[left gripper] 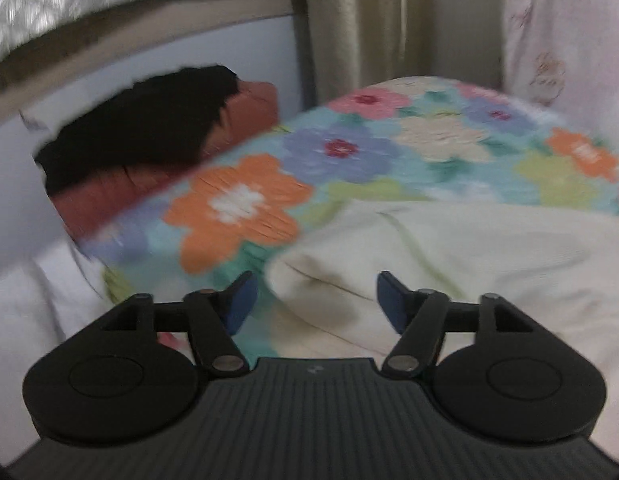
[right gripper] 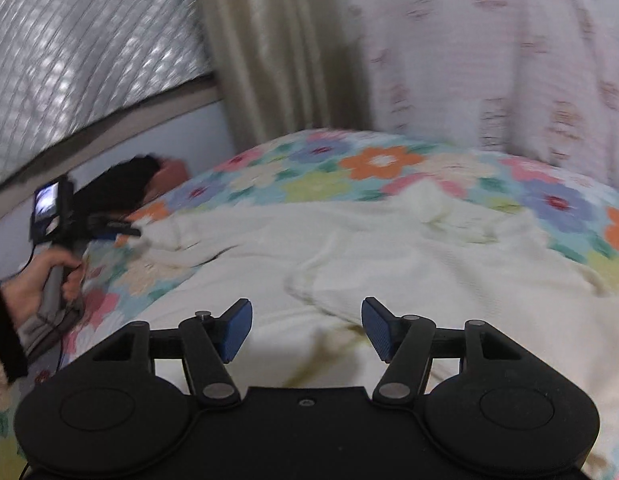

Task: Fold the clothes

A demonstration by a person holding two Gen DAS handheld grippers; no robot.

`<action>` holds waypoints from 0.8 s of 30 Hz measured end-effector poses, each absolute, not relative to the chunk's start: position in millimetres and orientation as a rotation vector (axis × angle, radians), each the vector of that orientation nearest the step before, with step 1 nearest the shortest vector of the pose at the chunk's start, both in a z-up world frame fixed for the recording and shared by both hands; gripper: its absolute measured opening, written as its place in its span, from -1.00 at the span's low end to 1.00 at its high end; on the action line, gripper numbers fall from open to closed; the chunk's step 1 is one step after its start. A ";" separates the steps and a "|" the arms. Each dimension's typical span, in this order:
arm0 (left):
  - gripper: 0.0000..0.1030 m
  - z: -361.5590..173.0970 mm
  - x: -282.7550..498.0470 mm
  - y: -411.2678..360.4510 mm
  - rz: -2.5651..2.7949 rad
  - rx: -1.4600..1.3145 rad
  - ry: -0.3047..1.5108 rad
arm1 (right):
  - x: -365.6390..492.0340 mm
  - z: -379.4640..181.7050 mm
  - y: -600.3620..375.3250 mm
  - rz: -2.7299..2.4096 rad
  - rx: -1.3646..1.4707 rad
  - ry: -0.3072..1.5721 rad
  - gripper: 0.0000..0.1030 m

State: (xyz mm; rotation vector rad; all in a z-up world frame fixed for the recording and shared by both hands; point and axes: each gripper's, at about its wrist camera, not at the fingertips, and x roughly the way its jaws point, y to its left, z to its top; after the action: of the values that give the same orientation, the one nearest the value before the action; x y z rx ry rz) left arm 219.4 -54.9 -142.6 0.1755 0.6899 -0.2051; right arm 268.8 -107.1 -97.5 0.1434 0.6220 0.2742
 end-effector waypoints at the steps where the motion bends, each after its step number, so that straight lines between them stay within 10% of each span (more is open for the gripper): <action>1: 0.34 -146.4 226.9 -53.7 -0.224 0.153 0.695 | 276.0 -98.5 -97.3 0.294 0.133 0.630 0.28; 8: 0.39 -190.1 272.1 -75.8 -0.346 0.155 0.814 | 285.4 -122.6 -63.3 0.333 0.091 0.648 0.28; 10: -0.68 -190.7 269.4 -85.4 -0.370 0.201 0.788 | 281.2 -134.0 -66.6 0.305 0.105 0.670 0.28; 11: -0.77 -188.5 266.8 -90.5 -0.372 0.229 0.775 | 279.0 -139.8 -69.3 0.285 0.111 0.681 0.28; 24: -0.83 -54.9 151.9 -184.4 -0.877 -0.083 0.576 | 266.4 -180.3 -139.0 0.082 0.338 0.735 0.28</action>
State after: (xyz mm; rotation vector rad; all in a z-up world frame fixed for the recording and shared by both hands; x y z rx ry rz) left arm 151.9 -184.4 -54.9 -0.0833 0.5756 -0.8771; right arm 266.4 -139.0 -180.3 0.3378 0.7345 0.0817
